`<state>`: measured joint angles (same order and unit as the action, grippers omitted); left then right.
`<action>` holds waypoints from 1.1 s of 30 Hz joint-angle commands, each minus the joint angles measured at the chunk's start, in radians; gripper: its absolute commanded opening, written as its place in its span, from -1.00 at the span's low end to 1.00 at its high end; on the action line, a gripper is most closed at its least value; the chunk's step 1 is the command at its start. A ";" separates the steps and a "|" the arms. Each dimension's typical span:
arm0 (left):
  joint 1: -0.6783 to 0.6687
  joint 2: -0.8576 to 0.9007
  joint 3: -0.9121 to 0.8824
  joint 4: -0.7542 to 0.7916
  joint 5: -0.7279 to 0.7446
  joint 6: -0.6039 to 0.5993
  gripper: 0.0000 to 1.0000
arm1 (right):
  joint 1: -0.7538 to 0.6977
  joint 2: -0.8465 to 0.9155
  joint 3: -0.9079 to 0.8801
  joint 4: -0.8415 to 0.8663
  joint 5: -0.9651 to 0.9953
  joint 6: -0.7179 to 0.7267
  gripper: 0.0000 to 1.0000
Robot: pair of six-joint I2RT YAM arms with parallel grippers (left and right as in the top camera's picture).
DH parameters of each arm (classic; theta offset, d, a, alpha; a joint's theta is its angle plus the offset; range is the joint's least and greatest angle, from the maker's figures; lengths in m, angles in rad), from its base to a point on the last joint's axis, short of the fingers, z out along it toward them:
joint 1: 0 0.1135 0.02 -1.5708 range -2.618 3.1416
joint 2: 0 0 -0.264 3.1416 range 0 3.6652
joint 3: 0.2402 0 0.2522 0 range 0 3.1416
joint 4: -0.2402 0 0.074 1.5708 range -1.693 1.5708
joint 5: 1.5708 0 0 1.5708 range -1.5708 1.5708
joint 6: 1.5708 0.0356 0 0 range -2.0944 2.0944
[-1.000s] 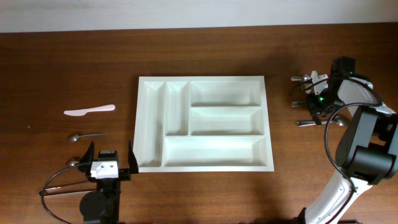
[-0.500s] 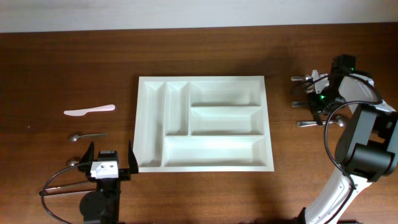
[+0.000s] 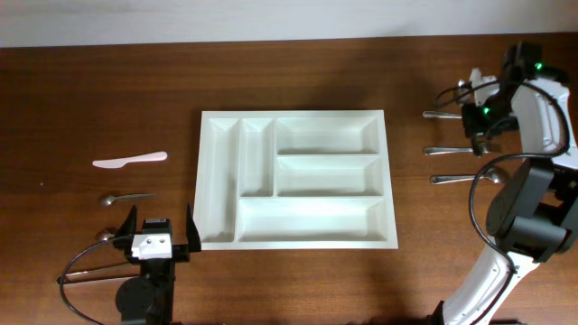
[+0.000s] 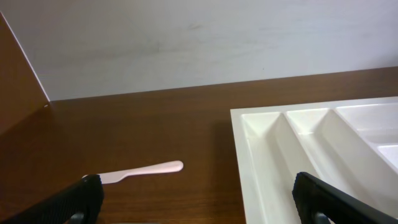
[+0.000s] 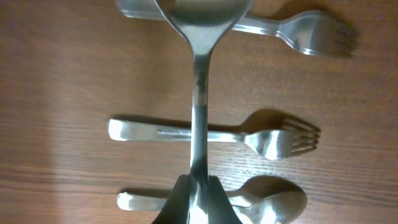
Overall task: Pack container
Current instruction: 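Carry the spoon left and release it in the tray's upper-right compartment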
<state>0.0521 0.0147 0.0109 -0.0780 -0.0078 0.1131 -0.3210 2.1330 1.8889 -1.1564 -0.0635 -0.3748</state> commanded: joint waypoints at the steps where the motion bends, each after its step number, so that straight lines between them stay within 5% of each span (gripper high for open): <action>1: 0.003 -0.009 -0.002 -0.005 0.001 0.016 0.98 | 0.028 0.005 0.090 -0.047 -0.111 0.017 -0.92; 16: 0.003 -0.009 -0.002 -0.005 0.001 0.016 0.98 | 0.379 0.005 0.240 -0.185 -0.172 0.307 -0.93; 26: 0.003 -0.009 -0.002 -0.005 0.001 0.016 0.99 | 0.562 0.005 0.240 -0.138 -0.173 0.663 -0.93; 33: 0.003 -0.009 -0.002 -0.005 0.001 0.016 0.99 | 0.629 0.005 0.232 -0.047 -0.157 1.057 -0.92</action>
<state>0.0521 0.0147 0.0109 -0.0780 -0.0078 0.1131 0.2752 2.1330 2.1078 -1.2346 -0.2302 0.4103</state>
